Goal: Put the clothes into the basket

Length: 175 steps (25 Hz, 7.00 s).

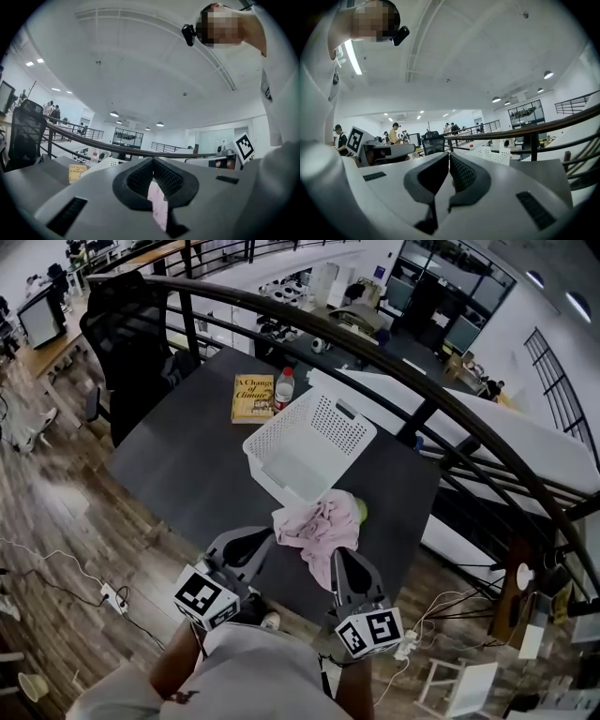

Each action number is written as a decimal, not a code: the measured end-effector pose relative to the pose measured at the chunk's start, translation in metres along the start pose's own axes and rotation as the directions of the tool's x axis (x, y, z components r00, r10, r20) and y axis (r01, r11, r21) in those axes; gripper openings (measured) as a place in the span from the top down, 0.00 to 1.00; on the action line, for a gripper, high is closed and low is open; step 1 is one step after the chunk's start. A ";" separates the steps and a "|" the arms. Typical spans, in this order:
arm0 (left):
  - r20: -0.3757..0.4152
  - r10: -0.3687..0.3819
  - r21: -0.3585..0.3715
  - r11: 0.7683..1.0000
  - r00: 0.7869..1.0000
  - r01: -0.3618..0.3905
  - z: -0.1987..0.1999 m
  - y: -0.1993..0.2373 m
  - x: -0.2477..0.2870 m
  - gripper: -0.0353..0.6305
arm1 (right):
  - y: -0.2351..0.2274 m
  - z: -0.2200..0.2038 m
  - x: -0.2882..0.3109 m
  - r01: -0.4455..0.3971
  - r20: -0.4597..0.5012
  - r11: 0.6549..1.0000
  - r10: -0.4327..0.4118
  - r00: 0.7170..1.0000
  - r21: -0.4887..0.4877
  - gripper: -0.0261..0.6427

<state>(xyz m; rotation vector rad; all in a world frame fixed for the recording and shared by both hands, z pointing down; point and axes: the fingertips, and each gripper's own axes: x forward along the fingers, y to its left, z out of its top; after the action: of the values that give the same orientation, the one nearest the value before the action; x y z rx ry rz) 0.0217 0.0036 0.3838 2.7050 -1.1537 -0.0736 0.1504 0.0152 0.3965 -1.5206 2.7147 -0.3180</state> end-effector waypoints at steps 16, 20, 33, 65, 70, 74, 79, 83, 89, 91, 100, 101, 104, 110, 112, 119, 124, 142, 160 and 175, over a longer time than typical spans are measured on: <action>-0.048 -0.137 -0.046 0.990 0.989 0.135 -0.010 0.057 0.057 0.94 | -0.043 -0.031 0.055 0.165 -0.151 0.983 -0.176 0.973 -0.081 0.93; -0.075 -0.172 -0.057 0.984 0.982 0.168 -0.021 0.056 0.069 0.94 | -0.052 -0.043 0.055 0.200 -0.189 0.975 -0.214 0.958 -0.092 0.93; -0.135 -0.222 -0.036 0.975 0.966 0.219 -0.037 0.032 0.095 0.94 | -0.101 -0.095 0.049 0.224 -0.317 0.968 -0.249 0.915 -0.114 0.80; -0.267 -0.238 -0.044 0.971 0.934 0.235 -0.078 -0.002 0.130 0.94 | -0.163 -0.238 0.112 -0.026 -0.628 0.998 -0.015 0.778 -0.056 0.47; -0.279 -0.243 -0.048 0.970 0.929 0.239 -0.081 -0.003 0.130 0.94 | -0.154 -0.245 0.108 -0.022 -0.645 0.996 -0.037 0.763 -0.084 0.81; -0.275 -0.238 -0.044 0.971 0.931 0.235 -0.081 -0.002 0.129 0.94 | -0.151 -0.242 0.105 -0.001 -0.635 0.996 -0.053 0.771 -0.085 0.88; -0.264 -0.237 -0.041 0.971 0.935 0.235 -0.079 -0.003 0.124 0.94 | -0.148 -0.232 0.098 0.036 -0.589 0.999 -0.026 0.808 0.006 0.89; -0.252 -0.236 -0.038 0.971 0.939 0.234 -0.075 -0.006 0.119 0.94 | -0.139 -0.213 0.086 0.054 -0.529 0.996 -0.006 0.849 0.076 0.89; -0.251 -0.227 -0.032 0.974 0.941 0.226 -0.074 -0.004 0.113 0.94 | -0.117 -0.185 0.067 0.077 -0.430 0.983 0.002 0.903 0.166 0.89; -0.245 -0.223 -0.033 0.975 0.944 0.221 -0.073 -0.004 0.111 0.94 | -0.114 -0.174 0.061 0.079 -0.396 0.980 0.000 0.918 0.185 0.89; -0.216 -0.174 -0.037 0.985 0.961 0.170 -0.063 -0.001 0.103 0.94 | -0.104 -0.103 0.042 0.055 -0.213 0.967 -0.001 0.977 0.248 0.89; -0.213 -0.170 -0.034 0.985 0.962 0.166 -0.061 -0.001 0.102 0.94 | -0.102 -0.095 0.041 0.048 -0.194 0.966 0.002 0.981 0.253 0.89; -0.201 -0.160 -0.025 0.987 0.966 0.158 -0.054 -0.002 0.099 0.94 | -0.096 -0.075 0.038 0.026 -0.153 0.968 0.013 0.988 0.251 0.89; -0.181 -0.144 0.000 0.989 0.973 0.146 -0.045 -0.010 0.096 0.94 | -0.095 -0.040 0.028 -0.009 -0.057 0.958 0.026 0.998 0.285 0.89; -0.177 -0.140 0.011 0.989 0.974 0.144 -0.042 -0.013 0.095 0.94 | -0.096 -0.024 0.024 -0.023 -0.019 0.952 0.030 0.999 0.306 0.89; -0.162 -0.114 0.041 0.992 0.980 0.122 -0.030 -0.020 0.094 0.94 | -0.095 0.020 0.021 -0.085 0.084 0.948 0.062 0.995 0.307 0.89; -0.137 -0.103 0.057 0.992 0.985 0.112 -0.019 -0.026 0.094 0.94 | -0.098 0.045 0.019 -0.119 0.144 0.937 0.075 0.987 0.328 0.89; -0.069 -0.194 0.035 0.980 0.979 0.197 0.024 0.049 0.105 0.94 | -0.088 0.105 0.113 -0.111 0.265 0.932 0.017 0.964 0.345 0.89; -0.076 -0.157 0.001 0.988 0.985 0.158 0.028 0.146 0.121 0.94 | -0.104 0.066 0.228 -0.073 0.181 0.884 -0.014 0.983 0.462 0.89; -0.103 -0.120 -0.034 0.993 0.987 0.117 0.013 0.174 0.135 0.94 | -0.133 -0.001 0.273 0.002 0.032 0.844 -0.023 0.999 0.537 0.89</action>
<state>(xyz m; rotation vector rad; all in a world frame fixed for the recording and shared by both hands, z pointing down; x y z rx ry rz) -0.0090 -0.2130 0.4102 2.7152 -0.9554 0.0353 0.1181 -0.2825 0.4458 -1.3508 2.2922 -0.9468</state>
